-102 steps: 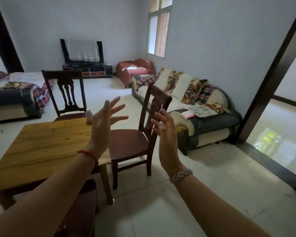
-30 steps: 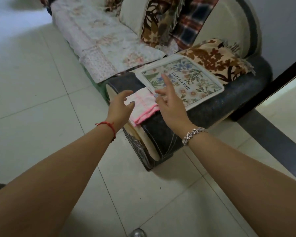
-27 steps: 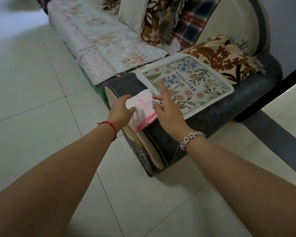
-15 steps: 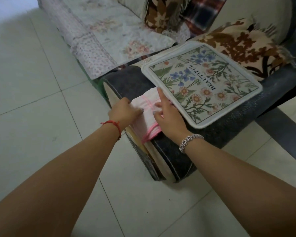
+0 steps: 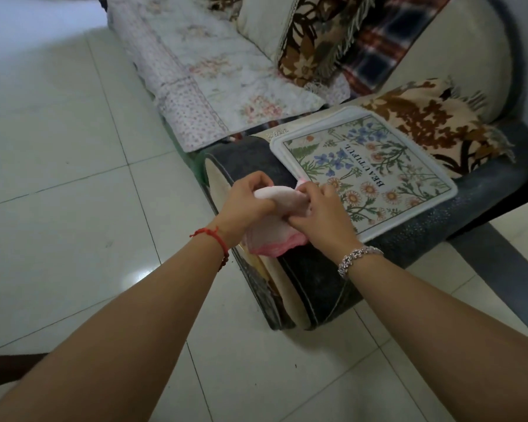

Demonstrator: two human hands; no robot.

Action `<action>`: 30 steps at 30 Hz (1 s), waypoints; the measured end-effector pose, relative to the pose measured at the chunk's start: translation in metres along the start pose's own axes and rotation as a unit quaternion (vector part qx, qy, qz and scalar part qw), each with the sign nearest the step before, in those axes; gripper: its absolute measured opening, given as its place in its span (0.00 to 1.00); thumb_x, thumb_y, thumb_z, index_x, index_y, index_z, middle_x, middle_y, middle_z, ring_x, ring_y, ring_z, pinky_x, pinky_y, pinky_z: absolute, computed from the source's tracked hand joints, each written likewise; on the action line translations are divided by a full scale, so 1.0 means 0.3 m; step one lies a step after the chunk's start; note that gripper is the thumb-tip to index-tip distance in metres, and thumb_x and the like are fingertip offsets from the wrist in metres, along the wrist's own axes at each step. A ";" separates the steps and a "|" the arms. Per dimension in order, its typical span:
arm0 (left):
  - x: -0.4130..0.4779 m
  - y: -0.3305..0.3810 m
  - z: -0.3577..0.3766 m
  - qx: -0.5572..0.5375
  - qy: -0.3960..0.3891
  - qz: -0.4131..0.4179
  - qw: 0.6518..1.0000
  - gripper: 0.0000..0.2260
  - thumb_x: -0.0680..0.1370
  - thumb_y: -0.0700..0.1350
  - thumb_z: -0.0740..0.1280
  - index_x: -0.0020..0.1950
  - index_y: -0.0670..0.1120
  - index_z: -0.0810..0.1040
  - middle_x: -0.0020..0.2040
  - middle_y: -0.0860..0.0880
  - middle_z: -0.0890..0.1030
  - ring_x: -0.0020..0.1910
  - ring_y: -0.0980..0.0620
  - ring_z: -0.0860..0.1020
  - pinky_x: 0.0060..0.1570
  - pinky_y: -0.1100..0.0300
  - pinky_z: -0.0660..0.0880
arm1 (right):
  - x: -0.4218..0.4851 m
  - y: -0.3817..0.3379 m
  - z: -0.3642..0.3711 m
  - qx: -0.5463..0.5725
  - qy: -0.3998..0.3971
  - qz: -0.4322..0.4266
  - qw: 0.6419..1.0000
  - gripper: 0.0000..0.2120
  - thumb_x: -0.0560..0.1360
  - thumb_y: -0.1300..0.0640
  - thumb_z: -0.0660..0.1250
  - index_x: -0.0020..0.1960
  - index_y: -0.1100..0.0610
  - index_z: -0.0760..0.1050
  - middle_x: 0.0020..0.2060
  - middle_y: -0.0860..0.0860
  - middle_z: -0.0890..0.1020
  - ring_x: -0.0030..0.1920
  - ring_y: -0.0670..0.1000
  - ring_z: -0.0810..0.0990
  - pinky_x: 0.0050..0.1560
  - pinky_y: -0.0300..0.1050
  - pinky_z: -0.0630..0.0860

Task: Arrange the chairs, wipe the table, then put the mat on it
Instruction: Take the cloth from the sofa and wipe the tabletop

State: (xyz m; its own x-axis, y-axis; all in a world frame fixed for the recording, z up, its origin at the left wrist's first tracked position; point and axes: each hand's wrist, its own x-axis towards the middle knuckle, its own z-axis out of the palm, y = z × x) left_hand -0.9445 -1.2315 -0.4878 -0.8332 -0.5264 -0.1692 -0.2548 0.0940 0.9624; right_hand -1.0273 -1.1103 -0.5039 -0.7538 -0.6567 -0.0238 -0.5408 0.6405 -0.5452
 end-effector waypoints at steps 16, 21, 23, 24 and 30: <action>-0.733 0.774 -0.263 -0.004 0.310 0.117 0.944 0.07 0.72 0.39 0.64 0.49 0.47 0.73 0.41 0.55 0.73 0.43 0.55 0.72 0.41 0.66 0.71 | -0.554 -0.658 -0.668 0.150 0.040 -0.210 0.965 0.06 0.71 0.60 0.67 0.43 0.61 0.71 0.35 0.55 0.75 0.36 0.53 0.73 0.34 0.45 0.69; -1.082 1.022 -0.407 0.073 0.368 0.202 0.905 0.09 0.74 0.40 0.65 0.53 0.44 0.75 0.47 0.51 0.76 0.47 0.53 0.74 0.49 0.61 0.73 | -0.781 -0.947 -0.840 0.217 0.087 -0.280 0.931 0.05 0.69 0.56 0.64 0.39 0.57 0.69 0.30 0.46 0.72 0.30 0.45 0.70 0.30 0.35 0.67; -1.225 1.090 -0.484 0.099 0.386 0.221 0.890 0.09 0.75 0.39 0.64 0.55 0.43 0.75 0.49 0.49 0.75 0.48 0.51 0.74 0.50 0.60 0.74 | -0.870 -1.072 -0.886 0.232 0.094 -0.311 0.917 0.05 0.72 0.59 0.64 0.38 0.54 0.69 0.30 0.45 0.71 0.31 0.45 0.69 0.29 0.32 0.67; -1.285 1.114 -0.519 0.109 0.394 0.235 0.882 0.10 0.76 0.39 0.64 0.56 0.43 0.75 0.50 0.49 0.76 0.48 0.51 0.75 0.50 0.60 0.75 | -0.906 -1.125 -0.899 0.244 0.092 -0.322 0.910 0.07 0.73 0.61 0.64 0.39 0.53 0.69 0.31 0.46 0.71 0.31 0.45 0.70 0.30 0.30 0.68; -1.623 1.131 -0.745 0.129 0.487 0.238 0.830 0.13 0.77 0.41 0.64 0.61 0.41 0.72 0.49 0.50 0.73 0.47 0.55 0.73 0.41 0.75 0.69 | -1.108 -1.442 -0.857 0.305 0.025 -0.381 0.873 0.01 0.77 0.61 0.60 0.47 0.57 0.70 0.34 0.48 0.72 0.33 0.44 0.72 0.28 0.26 0.71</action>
State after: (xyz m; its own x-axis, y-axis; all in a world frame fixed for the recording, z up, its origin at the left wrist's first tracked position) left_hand -0.5157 -1.1323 -0.0314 -0.1098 -0.7998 0.5902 -0.2123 0.5990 0.7721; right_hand -0.6387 -1.0666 -0.0447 -0.2863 -0.7719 0.5676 -0.6031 -0.3151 -0.7328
